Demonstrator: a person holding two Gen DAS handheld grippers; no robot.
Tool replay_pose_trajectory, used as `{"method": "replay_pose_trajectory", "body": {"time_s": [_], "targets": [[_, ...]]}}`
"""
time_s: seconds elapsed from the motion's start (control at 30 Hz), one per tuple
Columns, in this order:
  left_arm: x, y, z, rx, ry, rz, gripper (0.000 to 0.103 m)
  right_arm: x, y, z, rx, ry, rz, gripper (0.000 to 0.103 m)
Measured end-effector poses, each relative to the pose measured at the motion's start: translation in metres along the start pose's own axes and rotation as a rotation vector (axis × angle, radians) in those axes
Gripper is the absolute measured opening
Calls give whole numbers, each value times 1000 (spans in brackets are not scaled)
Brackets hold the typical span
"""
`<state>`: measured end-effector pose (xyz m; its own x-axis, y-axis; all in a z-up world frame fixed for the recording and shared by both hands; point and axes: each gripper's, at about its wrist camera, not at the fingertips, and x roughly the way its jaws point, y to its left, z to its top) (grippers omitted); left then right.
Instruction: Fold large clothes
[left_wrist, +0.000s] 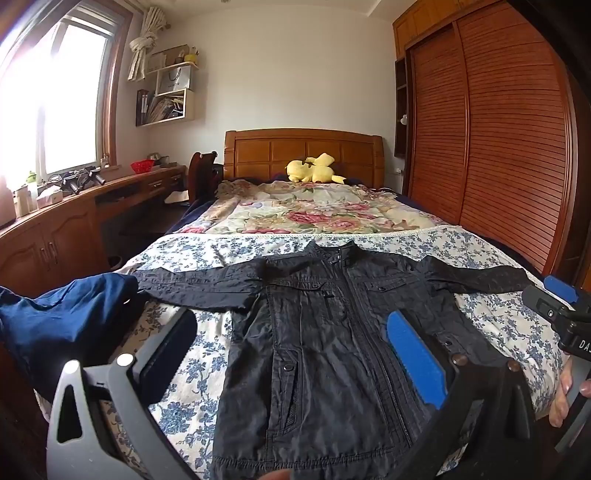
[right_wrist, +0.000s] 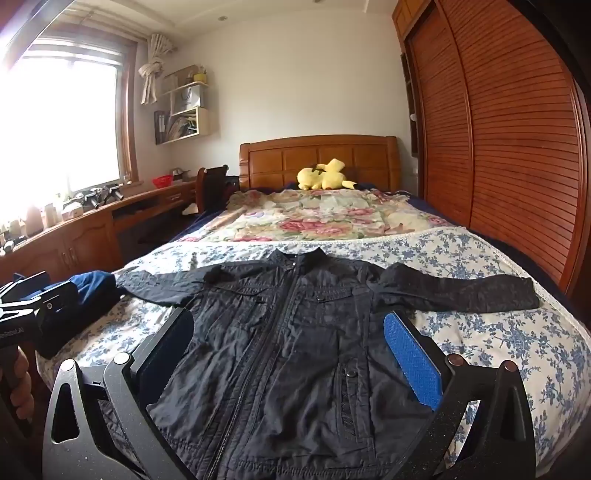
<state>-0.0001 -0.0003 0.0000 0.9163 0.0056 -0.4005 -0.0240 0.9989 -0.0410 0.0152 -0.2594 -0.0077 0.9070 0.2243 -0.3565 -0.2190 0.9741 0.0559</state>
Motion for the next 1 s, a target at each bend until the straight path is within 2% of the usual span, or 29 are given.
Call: {"method": "replay_pose_trajectory", "body": {"time_s": [1.0], "targets": [[-7, 4, 0, 9, -21, 29, 103, 0, 0, 0, 4, -9, -9, 103]]}}
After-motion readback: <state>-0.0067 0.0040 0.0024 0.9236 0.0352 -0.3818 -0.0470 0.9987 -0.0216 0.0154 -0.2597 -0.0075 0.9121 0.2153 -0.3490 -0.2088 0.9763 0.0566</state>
